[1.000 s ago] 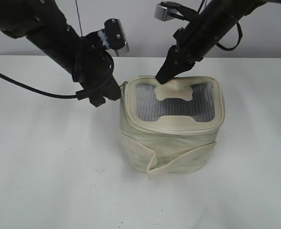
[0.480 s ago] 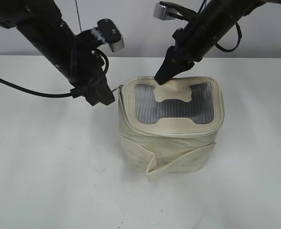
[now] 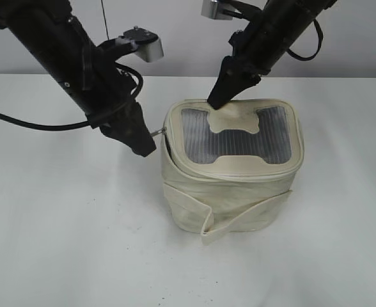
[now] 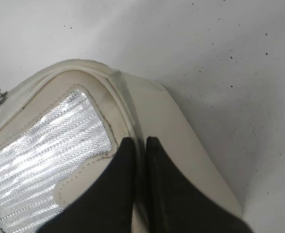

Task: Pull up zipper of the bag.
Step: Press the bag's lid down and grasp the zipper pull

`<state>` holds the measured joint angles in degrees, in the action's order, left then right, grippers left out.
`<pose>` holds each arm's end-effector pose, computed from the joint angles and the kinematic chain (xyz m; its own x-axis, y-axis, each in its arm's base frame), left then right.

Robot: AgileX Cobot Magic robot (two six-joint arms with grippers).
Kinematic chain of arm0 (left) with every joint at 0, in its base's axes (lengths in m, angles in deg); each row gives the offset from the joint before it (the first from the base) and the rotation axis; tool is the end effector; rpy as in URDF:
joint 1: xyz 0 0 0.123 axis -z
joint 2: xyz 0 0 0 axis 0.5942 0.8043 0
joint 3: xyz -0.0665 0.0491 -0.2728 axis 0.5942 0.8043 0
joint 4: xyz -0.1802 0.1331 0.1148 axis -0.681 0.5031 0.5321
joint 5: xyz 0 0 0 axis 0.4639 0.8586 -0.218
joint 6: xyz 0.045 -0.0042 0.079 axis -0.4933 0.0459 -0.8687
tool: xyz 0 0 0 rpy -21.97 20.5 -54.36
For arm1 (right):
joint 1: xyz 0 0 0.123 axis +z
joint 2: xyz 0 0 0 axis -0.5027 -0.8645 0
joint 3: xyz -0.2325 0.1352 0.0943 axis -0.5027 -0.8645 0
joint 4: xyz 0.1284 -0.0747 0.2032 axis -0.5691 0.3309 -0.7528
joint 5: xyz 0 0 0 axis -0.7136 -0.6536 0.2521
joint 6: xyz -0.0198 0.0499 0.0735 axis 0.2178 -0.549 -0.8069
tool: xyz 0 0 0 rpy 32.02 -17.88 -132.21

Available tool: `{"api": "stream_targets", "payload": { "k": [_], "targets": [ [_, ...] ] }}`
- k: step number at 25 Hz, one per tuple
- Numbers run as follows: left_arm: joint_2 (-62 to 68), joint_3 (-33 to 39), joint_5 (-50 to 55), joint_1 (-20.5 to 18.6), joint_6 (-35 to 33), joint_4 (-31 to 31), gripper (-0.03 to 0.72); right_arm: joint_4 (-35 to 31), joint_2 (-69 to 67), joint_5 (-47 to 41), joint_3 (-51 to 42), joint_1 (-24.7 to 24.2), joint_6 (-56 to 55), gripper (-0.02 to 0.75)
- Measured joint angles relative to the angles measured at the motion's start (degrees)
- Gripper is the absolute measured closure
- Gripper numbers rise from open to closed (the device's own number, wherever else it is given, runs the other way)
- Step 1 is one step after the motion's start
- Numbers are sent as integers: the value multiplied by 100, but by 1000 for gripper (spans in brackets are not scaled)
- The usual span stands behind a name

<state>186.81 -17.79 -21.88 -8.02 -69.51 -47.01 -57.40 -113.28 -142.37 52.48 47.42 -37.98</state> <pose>0.3059 -0.2143 0.2351 -0.4335 0.8005 -0.4139 0.8977 0.3431 -0.2764 0.4236 0.1826 0.2271 -0.5958 -0.6597 -0.4581 -0.8031 0.4955 0.3310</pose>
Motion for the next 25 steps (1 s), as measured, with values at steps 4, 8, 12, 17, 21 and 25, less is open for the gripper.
{"api": "stream_targets", "payload": {
  "k": [4,8,12,17,21,25],
  "targets": [
    [-31,0,337,220,226,19,690,41,-32,-31,54,6,-74,722],
    [-36,0,461,555,606,125,690,68,-38,-35,62,6,-115,722],
    [-42,0,553,966,1246,331,690,73,-38,-35,73,6,-132,722],
    [-42,0,462,1531,1953,528,690,68,-38,-35,73,13,-170,722],
    [-42,0,-196,2113,2340,627,690,68,-38,-35,73,24,-170,722],
    [-42,5,-1270,2647,2756,614,690,117,-38,-35,73,24,-170,722]
  ]
}}
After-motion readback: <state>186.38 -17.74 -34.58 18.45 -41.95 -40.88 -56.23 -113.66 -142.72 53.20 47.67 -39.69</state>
